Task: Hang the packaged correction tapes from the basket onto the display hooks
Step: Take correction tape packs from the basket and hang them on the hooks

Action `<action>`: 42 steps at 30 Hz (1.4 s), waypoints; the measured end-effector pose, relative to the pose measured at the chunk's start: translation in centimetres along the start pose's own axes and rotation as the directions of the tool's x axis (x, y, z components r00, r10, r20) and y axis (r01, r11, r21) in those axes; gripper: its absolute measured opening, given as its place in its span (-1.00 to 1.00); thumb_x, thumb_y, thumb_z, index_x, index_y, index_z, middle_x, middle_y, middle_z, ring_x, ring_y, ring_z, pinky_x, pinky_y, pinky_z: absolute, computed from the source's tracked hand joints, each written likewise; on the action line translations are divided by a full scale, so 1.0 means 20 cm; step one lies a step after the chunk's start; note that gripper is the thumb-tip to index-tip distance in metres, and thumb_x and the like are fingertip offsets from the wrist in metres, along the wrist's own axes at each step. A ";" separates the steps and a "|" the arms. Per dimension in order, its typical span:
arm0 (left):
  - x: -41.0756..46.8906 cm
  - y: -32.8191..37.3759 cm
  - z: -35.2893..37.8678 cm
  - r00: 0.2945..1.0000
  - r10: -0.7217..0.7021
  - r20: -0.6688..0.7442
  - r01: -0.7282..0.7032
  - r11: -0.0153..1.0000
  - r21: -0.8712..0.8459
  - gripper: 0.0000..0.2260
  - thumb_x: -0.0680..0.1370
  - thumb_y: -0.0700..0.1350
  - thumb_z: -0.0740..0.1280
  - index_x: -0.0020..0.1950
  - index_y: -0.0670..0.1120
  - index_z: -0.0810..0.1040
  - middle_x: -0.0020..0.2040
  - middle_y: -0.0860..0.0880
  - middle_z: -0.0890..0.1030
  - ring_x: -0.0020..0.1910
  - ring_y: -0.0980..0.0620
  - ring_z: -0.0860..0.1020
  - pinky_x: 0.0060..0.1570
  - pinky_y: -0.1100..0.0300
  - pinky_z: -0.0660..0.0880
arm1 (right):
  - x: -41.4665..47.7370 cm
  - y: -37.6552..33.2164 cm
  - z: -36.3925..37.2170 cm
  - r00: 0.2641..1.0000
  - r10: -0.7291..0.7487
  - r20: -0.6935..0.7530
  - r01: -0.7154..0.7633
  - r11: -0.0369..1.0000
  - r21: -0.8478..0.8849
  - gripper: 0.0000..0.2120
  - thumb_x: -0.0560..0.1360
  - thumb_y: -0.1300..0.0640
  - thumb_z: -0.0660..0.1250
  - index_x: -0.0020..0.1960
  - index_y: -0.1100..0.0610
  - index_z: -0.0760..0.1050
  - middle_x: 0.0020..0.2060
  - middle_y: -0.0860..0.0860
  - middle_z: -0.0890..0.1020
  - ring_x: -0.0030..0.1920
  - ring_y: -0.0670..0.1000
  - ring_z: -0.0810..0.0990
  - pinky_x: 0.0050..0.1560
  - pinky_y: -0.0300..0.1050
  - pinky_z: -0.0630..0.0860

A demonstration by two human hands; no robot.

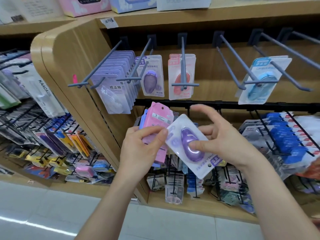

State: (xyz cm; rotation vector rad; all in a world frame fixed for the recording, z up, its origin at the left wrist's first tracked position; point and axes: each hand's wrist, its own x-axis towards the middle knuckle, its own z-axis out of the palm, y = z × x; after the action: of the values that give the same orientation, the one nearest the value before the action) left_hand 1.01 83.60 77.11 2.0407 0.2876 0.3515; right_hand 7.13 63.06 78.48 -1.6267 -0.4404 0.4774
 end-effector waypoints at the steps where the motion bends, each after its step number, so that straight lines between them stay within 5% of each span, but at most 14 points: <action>1: 0.00 0.02 -0.01 1.000 0.010 0.016 -0.010 1.000 0.022 -0.93 0.43 0.20 0.41 -0.10 0.34 0.61 0.10 0.03 0.52 0.08 0.43 0.42 -0.06 0.61 0.32 | 0.00 -0.01 0.00 0.999 -0.002 0.053 0.005 0.999 -0.048 -0.33 0.40 0.41 0.48 0.34 -0.11 0.40 -0.08 0.13 0.74 -0.16 0.03 0.71 -0.17 -0.03 0.62; 5: 0.00 0.03 -0.02 0.993 0.012 0.121 -0.009 1.000 -0.027 -0.97 0.44 0.15 0.43 -0.20 0.26 0.65 0.07 0.00 0.56 0.00 0.31 0.51 -0.14 0.47 0.47 | 0.02 -0.03 0.03 0.990 0.004 0.138 0.016 0.989 -0.145 -0.51 0.42 0.27 0.51 0.28 -0.03 0.51 -0.03 0.05 0.74 -0.03 0.08 0.72 -0.03 0.03 0.65; 8: -0.01 -0.01 -0.03 1.000 0.006 0.008 -0.005 0.988 -0.153 -0.85 0.51 0.05 0.43 -0.26 0.23 0.67 -0.12 0.15 0.63 -0.06 0.14 0.56 -0.04 0.17 0.51 | 0.02 -0.04 0.00 0.985 0.009 0.174 0.027 0.979 -0.204 -0.58 0.37 0.23 0.56 0.18 0.03 0.57 -0.01 0.03 0.73 0.00 0.08 0.71 0.04 0.03 0.64; 10: -0.04 -0.01 -0.05 1.000 -0.021 -0.016 0.016 0.973 -0.230 -0.85 0.54 0.02 0.40 -0.23 0.13 0.67 -0.27 0.14 0.62 -0.22 0.12 0.52 -0.20 0.21 0.45 | 0.02 -0.04 -0.01 0.986 -0.009 0.168 0.044 0.977 -0.208 -0.64 0.33 0.22 0.57 0.08 0.06 0.61 -0.04 0.05 0.73 -0.05 0.05 0.70 0.00 -0.05 0.64; 13: -0.09 -0.01 -0.08 0.992 -0.122 0.025 0.123 0.935 -0.334 -0.81 0.52 -0.10 0.44 -0.30 0.08 0.68 -0.32 0.09 0.64 -0.36 0.17 0.55 -0.38 0.33 0.43 | 0.05 -0.03 0.02 0.993 -0.105 -0.048 0.109 0.990 0.088 -0.73 0.26 0.23 0.53 -0.06 0.10 0.61 -0.20 0.04 0.73 -0.22 -0.02 0.67 -0.21 -0.20 0.62; 15: -0.13 -0.02 -0.08 0.978 -0.170 0.121 0.200 0.929 -0.311 -0.80 0.46 -0.18 0.51 -0.33 0.07 0.68 -0.32 0.07 0.66 -0.39 0.18 0.57 -0.41 0.32 0.46 | 0.10 -0.02 0.09 0.971 -0.090 -0.220 0.173 0.903 0.394 -0.79 0.27 0.26 0.46 -0.11 0.15 0.57 -0.27 0.02 0.71 -0.30 -0.03 0.65 -0.26 -0.22 0.60; 17: -0.18 -0.05 -0.07 0.969 -0.173 0.179 0.215 0.945 -0.246 -0.82 0.41 -0.20 0.55 -0.26 0.09 0.70 -0.22 -0.01 0.68 -0.33 0.15 0.59 -0.35 0.27 0.51 | 0.15 -0.01 0.18 0.952 -0.079 -0.297 0.221 0.848 0.482 -0.86 0.27 0.24 0.43 -0.18 0.12 0.57 -0.33 0.00 0.68 -0.36 -0.05 0.62 -0.31 -0.22 0.57; 21: -0.23 -0.10 -0.13 0.971 -0.166 0.174 0.207 0.945 -0.252 -0.85 0.32 -0.01 0.62 -0.16 0.12 0.73 -0.02 -0.06 0.67 -0.12 0.09 0.65 -0.19 0.26 0.56 | 0.19 -0.03 0.28 0.941 -0.126 -0.313 0.240 0.902 0.358 -0.88 0.41 0.32 0.44 -0.18 0.12 0.59 -0.37 -0.03 0.67 -0.38 -0.10 0.61 -0.37 -0.26 0.53; 24: -0.21 -0.12 -0.19 0.986 -0.147 0.078 0.163 0.945 -0.282 -0.81 0.31 0.18 0.48 -0.21 0.11 0.72 0.00 -0.01 0.66 -0.06 0.21 0.62 -0.18 0.42 0.49 | 0.21 -0.06 0.31 0.950 -0.156 -0.271 0.230 0.937 0.263 -0.85 0.45 0.35 0.44 -0.15 0.13 0.58 -0.37 -0.03 0.68 -0.38 -0.11 0.61 -0.38 -0.27 0.52; 29: -0.17 -0.11 -0.20 1.000 0.006 0.026 -0.002 0.990 -0.142 -0.89 0.40 0.17 0.35 -0.23 0.27 0.68 0.02 -0.02 0.60 0.03 0.20 0.55 -0.01 0.43 0.41 | 0.24 -0.11 0.40 0.959 -0.144 -0.244 0.222 0.917 0.332 -0.97 0.50 0.15 0.39 -0.09 0.10 0.59 -0.29 -0.02 0.70 -0.29 -0.07 0.65 -0.26 -0.18 0.59; 31: -0.15 -0.11 -0.20 0.999 0.014 -0.052 -0.024 0.982 -0.186 -0.89 0.39 0.17 0.36 -0.24 0.26 0.68 0.04 -0.02 0.58 0.02 0.21 0.56 -0.01 0.44 0.41 | 0.24 -0.12 0.41 0.977 -0.114 -0.181 0.187 0.863 0.469 -0.80 0.48 0.00 0.32 -0.03 0.11 0.61 -0.19 0.03 0.72 -0.21 -0.03 0.66 -0.17 -0.12 0.60; 37: -0.11 -0.11 -0.25 0.982 0.011 -0.186 -0.052 0.975 -0.217 -0.90 0.41 0.18 0.34 -0.23 0.32 0.66 0.02 -0.07 0.61 -0.01 0.16 0.57 -0.08 0.43 0.43 | 0.26 -0.16 0.45 0.944 -0.226 -0.241 0.289 0.918 0.272 -0.82 0.58 0.23 0.31 -0.11 0.04 0.64 -0.21 -0.06 0.73 -0.21 -0.10 0.66 -0.20 -0.21 0.61; 42: -0.04 -0.12 -0.25 0.978 0.004 -0.209 -0.057 0.967 -0.249 -0.75 0.46 0.26 0.36 -0.16 0.14 0.70 0.01 -0.09 0.64 0.04 -0.02 0.59 0.04 0.08 0.51 | 0.31 -0.18 0.47 0.899 -0.243 -0.364 0.316 0.936 0.156 -0.84 0.58 0.18 0.35 -0.13 0.04 0.65 -0.28 -0.08 0.70 -0.28 -0.13 0.61 -0.26 -0.21 0.53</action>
State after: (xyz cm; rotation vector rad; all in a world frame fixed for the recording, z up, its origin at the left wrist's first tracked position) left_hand -1.72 88.45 77.18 1.7598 0.3212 0.5927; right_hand 7.12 74.65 80.85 -1.3742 -0.3427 0.0181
